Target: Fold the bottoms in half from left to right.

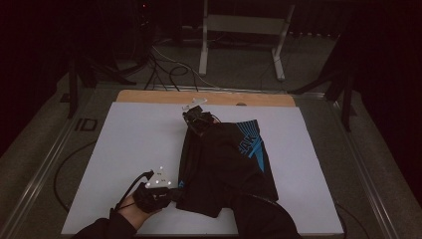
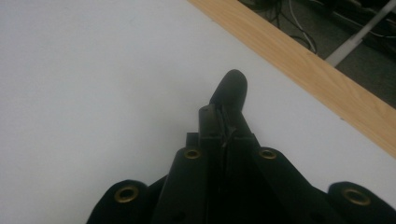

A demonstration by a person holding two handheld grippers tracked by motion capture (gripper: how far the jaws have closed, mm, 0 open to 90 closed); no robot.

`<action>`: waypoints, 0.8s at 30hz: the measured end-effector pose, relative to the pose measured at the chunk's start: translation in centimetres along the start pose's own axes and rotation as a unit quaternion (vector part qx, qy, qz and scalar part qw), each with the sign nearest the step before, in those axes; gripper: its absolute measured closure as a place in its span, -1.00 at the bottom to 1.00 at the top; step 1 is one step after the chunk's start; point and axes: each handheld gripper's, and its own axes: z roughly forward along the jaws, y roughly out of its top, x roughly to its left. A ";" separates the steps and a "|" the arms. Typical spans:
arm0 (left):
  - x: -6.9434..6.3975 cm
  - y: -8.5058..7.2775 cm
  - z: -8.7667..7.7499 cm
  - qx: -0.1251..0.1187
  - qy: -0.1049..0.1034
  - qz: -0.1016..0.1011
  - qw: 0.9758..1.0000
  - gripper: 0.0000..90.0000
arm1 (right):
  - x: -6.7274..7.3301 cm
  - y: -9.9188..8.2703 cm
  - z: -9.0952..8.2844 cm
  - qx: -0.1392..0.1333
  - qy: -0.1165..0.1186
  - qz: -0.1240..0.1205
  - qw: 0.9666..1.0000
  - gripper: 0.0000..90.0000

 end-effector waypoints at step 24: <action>-1.5 3.0 1.6 -0.004 -0.022 0.029 0.999 0.89 | -3.4 -2.7 -3.4 -0.007 -0.023 0.015 1.000 0.97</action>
